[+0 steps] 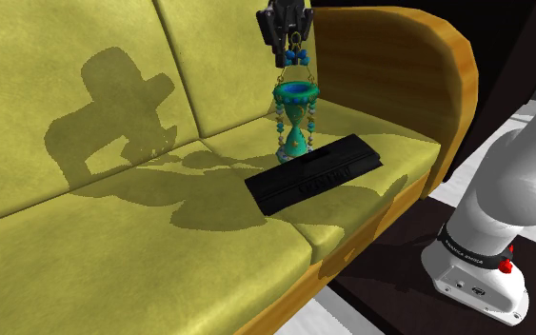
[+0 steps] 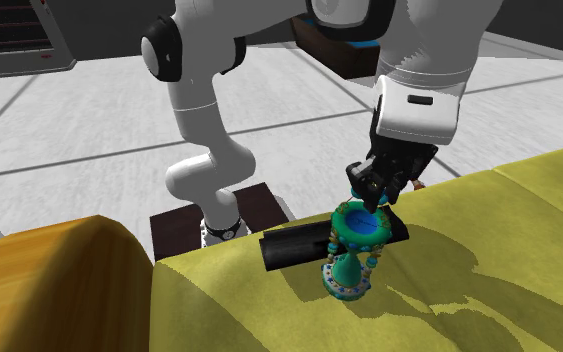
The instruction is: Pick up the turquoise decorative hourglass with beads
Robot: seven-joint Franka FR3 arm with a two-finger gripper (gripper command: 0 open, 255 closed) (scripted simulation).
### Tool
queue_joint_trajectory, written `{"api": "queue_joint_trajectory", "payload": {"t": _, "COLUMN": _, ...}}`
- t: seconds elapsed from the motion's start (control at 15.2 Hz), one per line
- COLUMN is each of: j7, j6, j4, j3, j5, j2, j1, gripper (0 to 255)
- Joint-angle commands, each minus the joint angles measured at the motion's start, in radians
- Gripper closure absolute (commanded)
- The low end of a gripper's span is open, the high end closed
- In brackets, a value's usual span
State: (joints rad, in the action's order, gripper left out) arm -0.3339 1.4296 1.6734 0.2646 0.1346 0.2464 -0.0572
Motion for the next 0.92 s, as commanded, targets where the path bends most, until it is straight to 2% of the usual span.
{"api": "queue_joint_trajectory", "payload": {"t": 0.0, "j7": 0.0, "j6": 0.001, "j4": 0.002, "j3": 0.0, "j5": 0.0, "j2": 0.0, "j1": 0.0, "gripper": 255}}
{"api": "queue_joint_trajectory", "payload": {"t": 0.4, "j7": 0.0, "j6": -0.001, "j4": 0.0, "j3": 0.0, "j5": 0.0, "j2": -0.001, "j1": 0.0, "gripper": 255}}
{"api": "queue_joint_trajectory", "payload": {"t": 0.86, "j7": -0.017, "j6": -0.102, "j4": -0.151, "j3": 0.004, "j5": -0.01, "j2": -0.051, "j1": 0.001, "gripper": 255}}
